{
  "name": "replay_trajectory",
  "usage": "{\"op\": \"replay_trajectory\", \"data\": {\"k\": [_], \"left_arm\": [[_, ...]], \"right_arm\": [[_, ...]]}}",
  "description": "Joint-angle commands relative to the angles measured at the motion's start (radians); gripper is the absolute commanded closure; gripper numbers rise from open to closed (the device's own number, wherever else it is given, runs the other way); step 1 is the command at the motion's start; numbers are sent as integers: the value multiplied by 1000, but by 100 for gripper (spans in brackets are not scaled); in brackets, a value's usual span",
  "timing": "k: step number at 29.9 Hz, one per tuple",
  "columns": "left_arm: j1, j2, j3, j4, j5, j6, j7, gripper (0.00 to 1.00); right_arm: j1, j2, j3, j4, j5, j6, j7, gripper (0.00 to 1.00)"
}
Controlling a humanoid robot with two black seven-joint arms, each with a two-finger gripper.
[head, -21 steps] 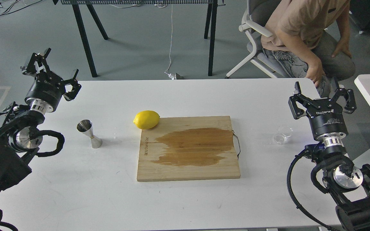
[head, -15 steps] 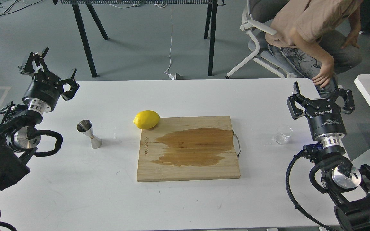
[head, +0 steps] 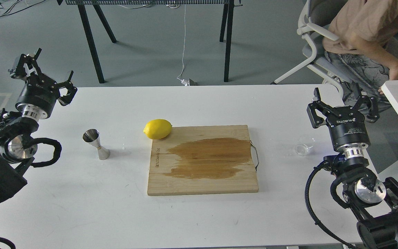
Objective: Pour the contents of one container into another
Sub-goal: 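Move the left hand from rest toward the metal jigger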
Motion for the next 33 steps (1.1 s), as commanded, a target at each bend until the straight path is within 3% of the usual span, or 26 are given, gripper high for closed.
{"op": "replay_trajectory", "data": {"k": [1, 10, 15, 18, 24, 25, 29, 33], "left_arm": [[0, 50, 11, 1, 30, 0, 0, 0], [-9, 222, 2, -1, 273, 0, 0, 0], [-57, 248, 2, -31, 629, 0, 0, 0], [-58, 275, 2, -142, 784, 0, 0, 0], [-38, 433, 13, -488, 892, 0, 0, 0], [-34, 455, 14, -527, 930, 28, 0, 0], [18, 509, 16, -663, 1215, 298, 0, 0], [129, 524, 11, -690, 1444, 542, 0, 1]], "right_arm": [[2, 7, 2, 15, 0, 0, 0, 1], [15, 4, 2, 15, -1, 0, -1, 1], [14, 4, 0, 14, -3, 0, -1, 1], [14, 2, 2, 9, -4, 0, -1, 1], [11, -1, 2, 8, -4, 0, -1, 1], [9, -1, 2, 8, -4, 0, -1, 1], [5, -1, 3, 8, -4, 0, -1, 1], [0, -1, 2, 8, -4, 0, -1, 1]]}}
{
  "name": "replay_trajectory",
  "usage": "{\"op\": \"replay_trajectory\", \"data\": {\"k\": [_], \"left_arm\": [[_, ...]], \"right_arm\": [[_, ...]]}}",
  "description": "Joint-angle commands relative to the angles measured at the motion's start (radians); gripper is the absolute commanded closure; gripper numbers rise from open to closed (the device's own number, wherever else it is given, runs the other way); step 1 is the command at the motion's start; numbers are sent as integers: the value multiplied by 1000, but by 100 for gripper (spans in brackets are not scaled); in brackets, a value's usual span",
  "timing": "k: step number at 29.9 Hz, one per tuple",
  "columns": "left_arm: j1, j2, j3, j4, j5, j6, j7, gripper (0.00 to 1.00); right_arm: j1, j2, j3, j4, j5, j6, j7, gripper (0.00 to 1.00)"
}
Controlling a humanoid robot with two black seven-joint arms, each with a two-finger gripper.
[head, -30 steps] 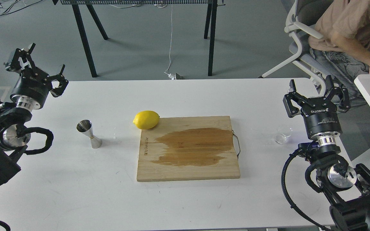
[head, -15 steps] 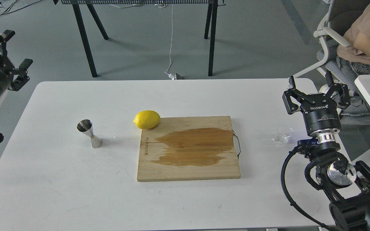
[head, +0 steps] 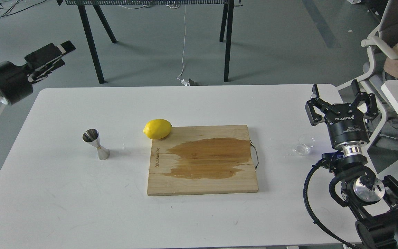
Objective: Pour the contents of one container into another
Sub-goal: 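Move the left hand from rest toward the metal jigger, then lower the left hand beside the metal jigger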
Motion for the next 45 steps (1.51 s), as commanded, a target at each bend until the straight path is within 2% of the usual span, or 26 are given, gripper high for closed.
{"op": "replay_trajectory", "data": {"k": [1, 5, 6, 13, 17, 23, 27, 31, 40, 45], "left_arm": [[110, 13, -5, -16, 181, 232, 0, 1], [254, 16, -4, -17, 241, 493, 0, 4], [285, 21, -4, -19, 251, 527, 0, 4], [447, 22, -2, -92, 257, 596, 0, 5], [518, 5, -2, -114, 321, 602, 0, 4], [598, -90, -2, -111, 392, 602, 0, 4], [598, -176, -2, -39, 453, 602, 0, 4], [597, -208, -1, 47, 481, 602, 0, 4], [541, -269, 2, 142, 482, 602, 0, 4], [512, -289, 2, 161, 481, 575, 0, 4]], "right_arm": [[-3, 0, 0, 0, 0, 0, 0, 1], [-4, 0, -1, -1, 0, 0, 0, 1], [-6, 0, -1, -1, 0, 0, 0, 1], [-12, -1, 0, -3, 0, 0, 0, 1], [-20, -1, 0, -1, 0, 0, 0, 1], [-26, -1, 0, -1, 0, 0, 0, 1], [-24, -1, 0, 2, 0, 0, 2, 1], [-29, -1, 6, 5, 0, 0, 0, 1], [-34, -1, 6, 6, 0, 0, 0, 1], [-35, -1, 9, 6, 0, 0, 0, 1]]}}
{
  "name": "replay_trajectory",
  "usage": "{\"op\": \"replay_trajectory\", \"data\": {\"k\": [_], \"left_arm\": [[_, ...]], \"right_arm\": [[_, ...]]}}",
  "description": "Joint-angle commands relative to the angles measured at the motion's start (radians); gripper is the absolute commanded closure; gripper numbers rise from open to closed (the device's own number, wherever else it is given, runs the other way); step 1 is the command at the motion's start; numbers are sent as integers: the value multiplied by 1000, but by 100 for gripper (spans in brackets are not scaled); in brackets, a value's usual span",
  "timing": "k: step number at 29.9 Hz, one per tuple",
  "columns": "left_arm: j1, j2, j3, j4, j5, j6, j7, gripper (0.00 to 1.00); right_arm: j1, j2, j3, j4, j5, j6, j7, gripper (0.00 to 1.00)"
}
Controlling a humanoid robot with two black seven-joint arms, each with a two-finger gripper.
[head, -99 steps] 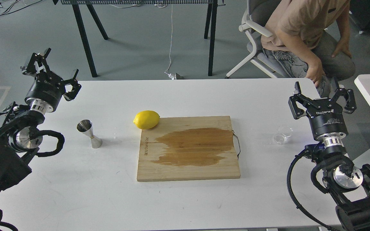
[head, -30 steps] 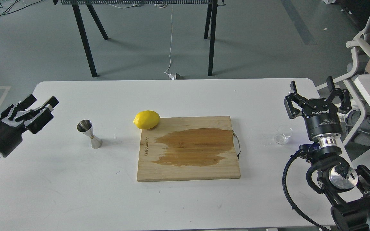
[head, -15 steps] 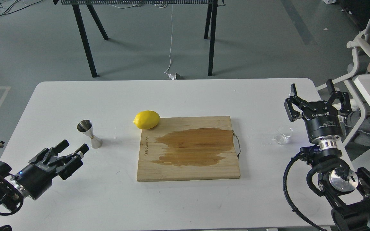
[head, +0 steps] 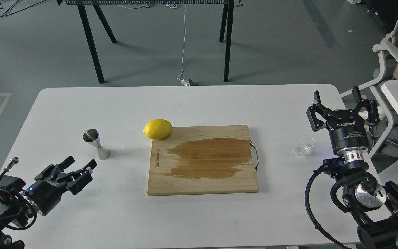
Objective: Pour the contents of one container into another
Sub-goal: 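Lower the left hand beside the metal jigger, then close the left hand around the metal jigger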
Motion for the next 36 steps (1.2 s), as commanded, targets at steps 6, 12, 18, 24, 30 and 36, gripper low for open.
{"op": "replay_trajectory", "data": {"k": [6, 12, 18, 24, 30, 36], "left_arm": [[-56, -49, 0, 36, 0, -46, 0, 4], [-88, -72, 31, 63, 0, -46, 0, 4], [-133, -115, 60, 143, -1, -47, 0, 4], [-163, -147, 66, 189, -3, -61, 0, 4], [-186, -167, 68, 232, -3, -78, 0, 4], [-223, -187, 97, 275, -6, -79, 0, 4]], "right_arm": [[-3, 0, 2, -1, 0, 0, 1, 1], [-4, 0, 3, 0, 0, 0, 1, 1], [-3, 0, 5, 0, 0, 0, 0, 1], [-4, 0, 6, 0, 2, 0, 1, 1], [-9, -1, 6, 2, 2, 0, 1, 1], [-11, -1, 6, 3, 2, 0, 1, 1]]}}
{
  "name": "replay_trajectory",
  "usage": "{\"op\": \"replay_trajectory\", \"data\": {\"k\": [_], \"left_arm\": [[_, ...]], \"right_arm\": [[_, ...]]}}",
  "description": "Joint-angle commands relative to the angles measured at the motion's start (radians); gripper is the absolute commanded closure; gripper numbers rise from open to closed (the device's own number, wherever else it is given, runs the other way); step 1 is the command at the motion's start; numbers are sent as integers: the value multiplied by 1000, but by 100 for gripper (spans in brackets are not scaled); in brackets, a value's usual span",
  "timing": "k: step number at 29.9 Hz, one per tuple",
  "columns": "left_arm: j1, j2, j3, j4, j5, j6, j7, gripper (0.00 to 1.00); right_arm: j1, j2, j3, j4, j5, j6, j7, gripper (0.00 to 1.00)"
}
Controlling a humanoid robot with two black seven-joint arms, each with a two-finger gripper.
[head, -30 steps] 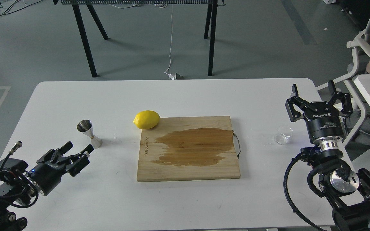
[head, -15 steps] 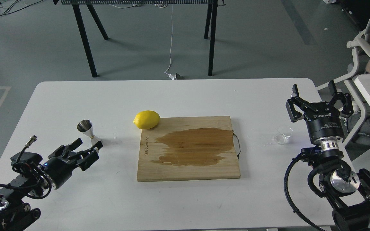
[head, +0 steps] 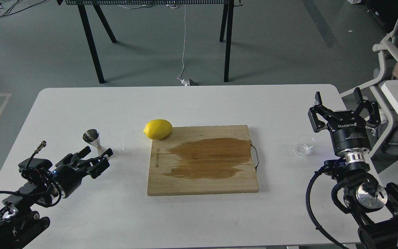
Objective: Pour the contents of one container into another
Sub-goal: 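Close the left hand around the metal jigger, then lift the jigger with the left hand and carry it over the board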
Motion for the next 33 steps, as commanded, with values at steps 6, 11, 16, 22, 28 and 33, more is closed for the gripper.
{"op": "replay_trajectory", "data": {"k": [6, 11, 16, 22, 28, 33], "left_arm": [[-56, -36, 35, 79, -3, -2, 0, 4], [-93, -57, 51, 118, -11, -3, 0, 5], [-113, -93, 51, 171, -11, -5, 0, 8], [-124, -110, 52, 211, -11, -17, 0, 15], [-125, -114, 52, 241, -9, -17, 0, 24], [-125, -114, 52, 242, -3, -16, 0, 44]], "right_arm": [[-5, 0, 1, 0, 2, 0, -1, 1], [-5, -2, 2, 0, 2, 0, 1, 1], [-14, -3, 3, 3, 2, 0, 1, 1], [-14, -9, 3, 9, 2, 0, 1, 1], [-16, -9, 3, 9, 2, 0, 1, 1], [-19, -9, 3, 9, 2, 0, 1, 1]]}}
